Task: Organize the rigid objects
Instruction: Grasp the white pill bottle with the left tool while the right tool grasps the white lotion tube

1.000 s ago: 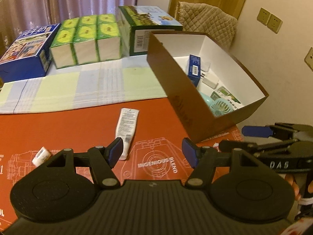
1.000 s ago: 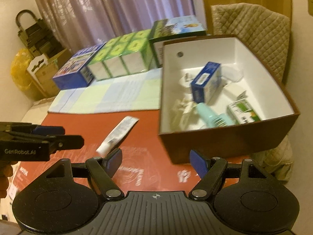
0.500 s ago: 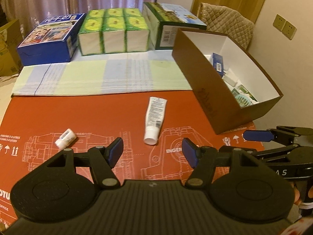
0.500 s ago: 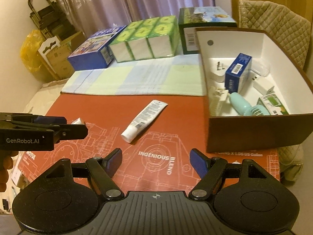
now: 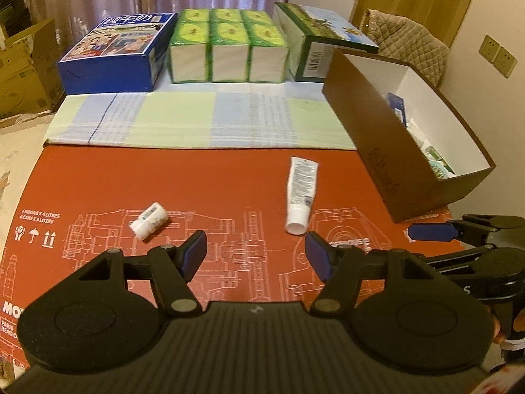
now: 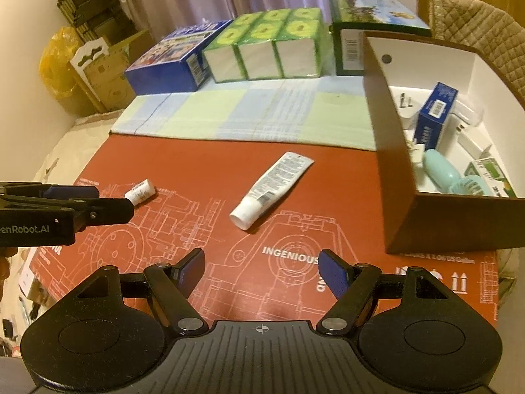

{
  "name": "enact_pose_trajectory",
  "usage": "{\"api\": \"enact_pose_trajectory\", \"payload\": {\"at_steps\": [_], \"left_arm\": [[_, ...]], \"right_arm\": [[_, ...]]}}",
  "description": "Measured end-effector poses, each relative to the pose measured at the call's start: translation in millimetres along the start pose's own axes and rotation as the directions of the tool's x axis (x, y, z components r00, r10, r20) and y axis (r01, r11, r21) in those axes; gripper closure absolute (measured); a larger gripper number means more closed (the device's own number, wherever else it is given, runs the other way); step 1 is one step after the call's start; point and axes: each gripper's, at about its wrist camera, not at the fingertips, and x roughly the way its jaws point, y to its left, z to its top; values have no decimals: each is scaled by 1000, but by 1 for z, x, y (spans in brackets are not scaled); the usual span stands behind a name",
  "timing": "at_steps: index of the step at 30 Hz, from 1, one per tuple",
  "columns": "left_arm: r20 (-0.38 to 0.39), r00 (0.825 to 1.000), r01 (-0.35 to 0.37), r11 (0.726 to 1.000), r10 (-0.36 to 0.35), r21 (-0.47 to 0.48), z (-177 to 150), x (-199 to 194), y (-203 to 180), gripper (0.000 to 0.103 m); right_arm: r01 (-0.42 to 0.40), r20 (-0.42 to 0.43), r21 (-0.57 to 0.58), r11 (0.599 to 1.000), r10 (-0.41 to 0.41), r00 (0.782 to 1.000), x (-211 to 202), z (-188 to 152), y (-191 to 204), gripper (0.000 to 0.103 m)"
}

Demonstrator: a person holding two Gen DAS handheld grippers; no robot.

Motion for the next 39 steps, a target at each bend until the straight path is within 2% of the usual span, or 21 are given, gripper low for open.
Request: {"api": "enact_pose_trajectory", "payload": {"at_steps": [21, 31, 39], "left_arm": [[-13, 998, -65, 997, 65, -32, -4, 26, 64, 41], [-7, 996, -92, 996, 92, -23, -7, 41, 90, 41], [-11, 994, -107, 994, 108, 15, -7, 57, 106, 42]], "right_arm": [[35, -99, 2, 999, -34, 994, 77, 16, 28, 30], [79, -58, 65, 995, -75, 996, 109, 27, 24, 30], [122, -57, 114, 986, -116, 992, 132, 36, 17, 30]]}}
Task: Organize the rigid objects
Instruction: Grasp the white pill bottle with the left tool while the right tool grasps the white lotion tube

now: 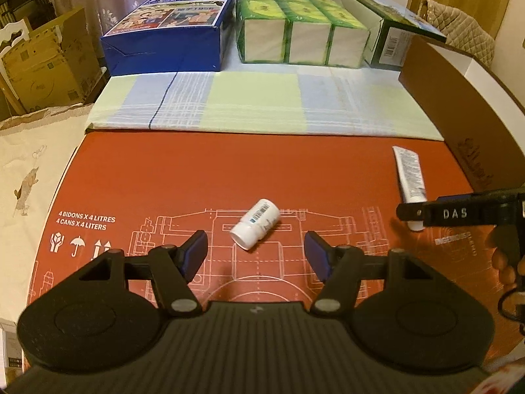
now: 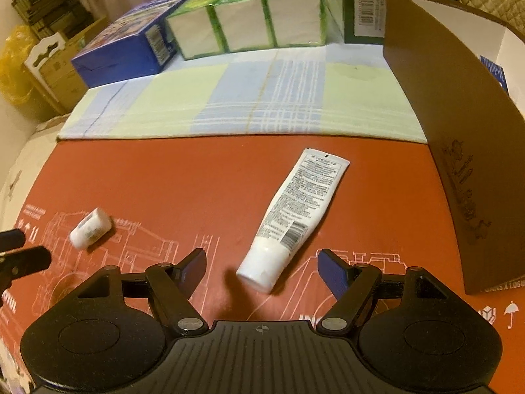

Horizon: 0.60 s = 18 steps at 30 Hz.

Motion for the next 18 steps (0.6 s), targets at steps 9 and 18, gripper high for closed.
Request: {"api": "enact_pose_trajectory", "payload": {"at_steps": [9, 18], "left_arm": [[3, 1000, 3, 993, -3, 122, -1, 21, -2, 42], [2, 999, 46, 969, -48, 241, 7, 47, -7, 47]], "right_arm": [[37, 34, -39, 999, -36, 999, 12, -1, 1, 48], [0, 26, -71, 997, 2, 1000, 0, -16, -8, 76]]}}
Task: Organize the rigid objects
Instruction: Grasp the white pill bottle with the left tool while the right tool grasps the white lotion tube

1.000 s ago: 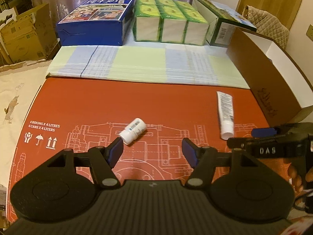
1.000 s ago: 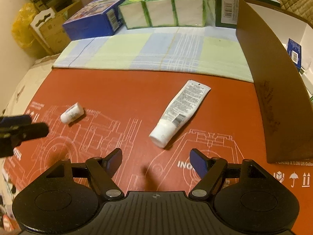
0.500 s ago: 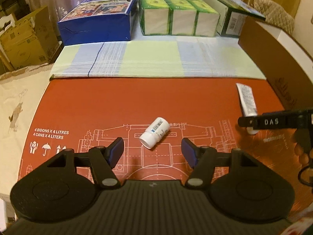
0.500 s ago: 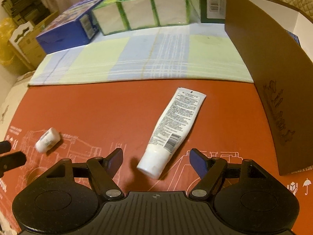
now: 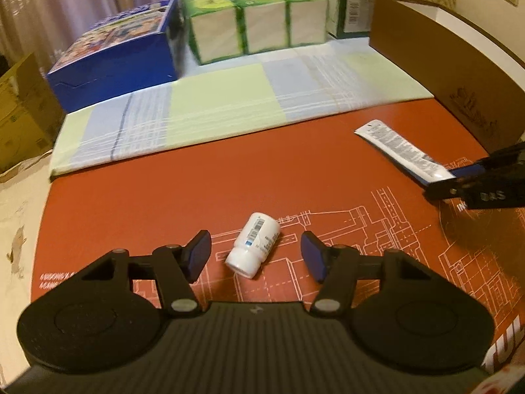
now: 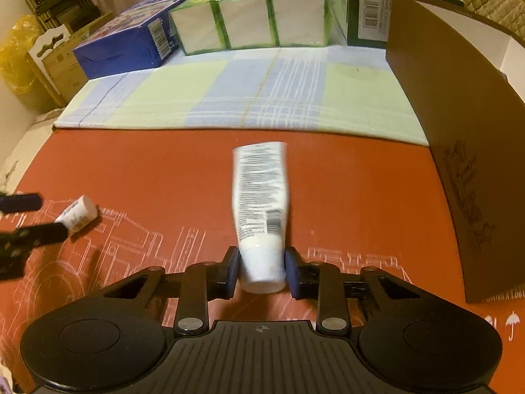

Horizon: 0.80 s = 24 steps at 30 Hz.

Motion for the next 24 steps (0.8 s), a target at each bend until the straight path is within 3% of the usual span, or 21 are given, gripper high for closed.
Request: {"api": "enact_pose_trajectory", "payload": {"at_steps": [9, 14, 19, 24], "left_arm": [[-31, 999, 42, 998, -40, 50, 3, 23, 2, 59], [-58, 997, 57, 997, -54, 44, 5, 33, 4, 74], [-74, 995, 56, 997, -60, -54, 6, 33, 7, 79], [-92, 994, 50, 991, -62, -121, 4, 29, 4, 80]], "right_arm": [[26, -4, 81, 996, -26, 1000, -23, -22, -28, 76], [29, 1, 124, 992, -29, 1000, -29, -26, -36, 74], [40, 5, 111, 993, -41, 999, -29, -25, -34, 56], [51, 23, 92, 994, -54, 998, -24, -22, -32, 55]]}}
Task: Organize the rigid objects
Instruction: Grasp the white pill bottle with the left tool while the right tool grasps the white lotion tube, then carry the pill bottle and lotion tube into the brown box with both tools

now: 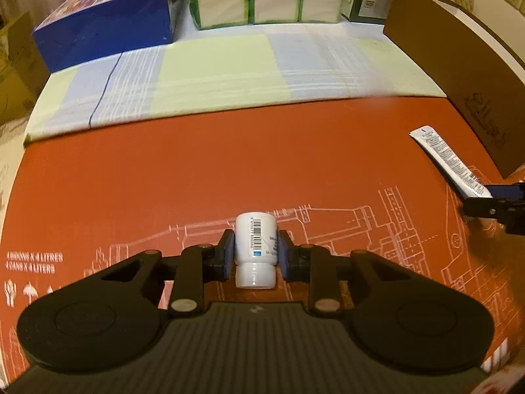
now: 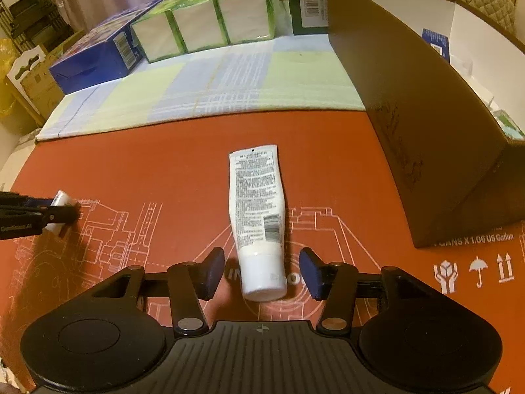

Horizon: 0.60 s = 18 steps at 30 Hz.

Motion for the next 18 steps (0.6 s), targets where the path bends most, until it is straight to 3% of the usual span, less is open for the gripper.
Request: {"api": "enact_pose_trajectory", "payload": {"at_steps": [7, 9, 11, 18], "left_arm": [[-13, 1000, 4, 1000, -4, -3, -7, -4, -9, 80], [-15, 1000, 6, 1000, -6, -3, -8, -5, -12, 80], [-16, 1000, 1, 1000, -1, 1, -8, -5, -15, 80], [-18, 1000, -9, 1000, 9, -5, -11, -7, -24, 80]], "right_arm": [[21, 23, -67, 998, -20, 1000, 10, 5, 10, 56], [36, 28, -83, 996, -34, 999, 13, 6, 13, 58], [45, 33, -98, 994, -42, 999, 15, 7, 16, 66], [54, 38, -129, 990, -50, 998, 17, 7, 17, 68]]}}
